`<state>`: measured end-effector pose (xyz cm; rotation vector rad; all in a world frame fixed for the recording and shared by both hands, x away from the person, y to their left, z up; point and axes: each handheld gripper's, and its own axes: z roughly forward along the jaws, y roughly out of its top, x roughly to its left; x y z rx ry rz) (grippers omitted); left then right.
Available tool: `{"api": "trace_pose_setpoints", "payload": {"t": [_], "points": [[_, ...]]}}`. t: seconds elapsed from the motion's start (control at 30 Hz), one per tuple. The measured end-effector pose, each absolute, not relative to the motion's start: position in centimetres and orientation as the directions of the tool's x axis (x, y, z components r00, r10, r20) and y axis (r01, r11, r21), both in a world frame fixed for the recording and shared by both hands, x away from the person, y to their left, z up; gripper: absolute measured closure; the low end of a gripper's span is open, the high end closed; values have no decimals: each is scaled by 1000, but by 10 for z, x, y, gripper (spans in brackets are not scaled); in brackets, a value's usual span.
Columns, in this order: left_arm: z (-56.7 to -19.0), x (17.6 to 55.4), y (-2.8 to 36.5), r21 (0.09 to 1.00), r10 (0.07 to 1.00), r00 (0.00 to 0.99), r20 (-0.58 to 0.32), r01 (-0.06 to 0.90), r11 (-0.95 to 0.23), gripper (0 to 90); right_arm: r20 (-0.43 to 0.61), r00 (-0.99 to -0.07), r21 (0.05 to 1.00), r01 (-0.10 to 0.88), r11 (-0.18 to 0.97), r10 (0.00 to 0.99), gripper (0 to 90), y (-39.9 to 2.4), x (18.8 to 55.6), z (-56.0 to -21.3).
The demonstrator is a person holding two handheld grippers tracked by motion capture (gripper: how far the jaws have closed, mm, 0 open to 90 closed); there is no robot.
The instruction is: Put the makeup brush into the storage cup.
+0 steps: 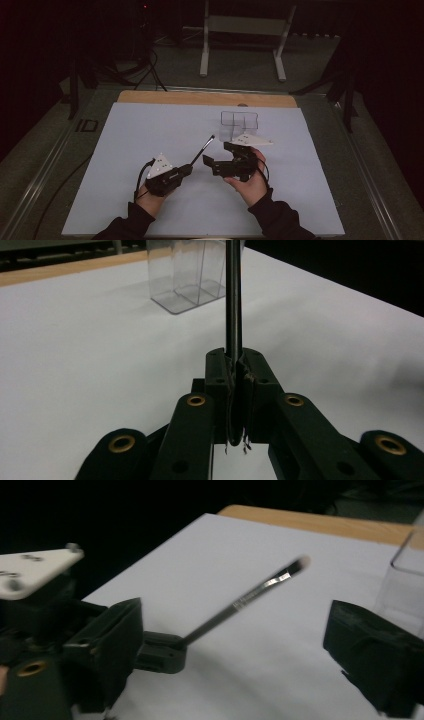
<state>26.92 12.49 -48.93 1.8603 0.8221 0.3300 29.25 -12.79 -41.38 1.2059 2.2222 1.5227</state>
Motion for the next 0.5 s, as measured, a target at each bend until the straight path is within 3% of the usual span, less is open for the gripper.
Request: {"api": "trace_pose_setpoints", "payload": {"t": [0.13, 0.2, 0.23, 0.27, 0.3, 0.37, 0.5], "points": [[-489, 269, 125, 891, 669, 730, -141, 388, -235, 854, 342, -604, 809, 579, 102, 719, 272, -123, 297, -421], [-489, 269, 125, 891, 669, 730, -141, 388, -235, 854, 358, -595, 800, 593, 92, 720, 272, -123, 299, -422], [-488, 268, 125, 893, 668, 732, -137, 383, -237, 854, 399, -579, 780, 622, 68, 711, 397, -122, 303, -425], [-488, 268, 125, 893, 668, 732, -137, 383, -237, 855, 399, -579, 780, 622, 68, 711, 397, -122, 303, -425], [-488, 268, 125, 894, 667, 733, -138, 381, -234, 855, 452, -553, 758, 652, 27, 700, 488, -123, 308, -426], [-487, 267, 125, 900, 666, 734, -130, 369, -232, 855, 483, -549, 748, 663, 4, 682, 568, -123, 313, -428], [-486, 266, 125, 906, 656, 744, -131, 358, -226, 855, 522, -537, 736, 676, -31, 663, 622, -120, 317, -432]]}}
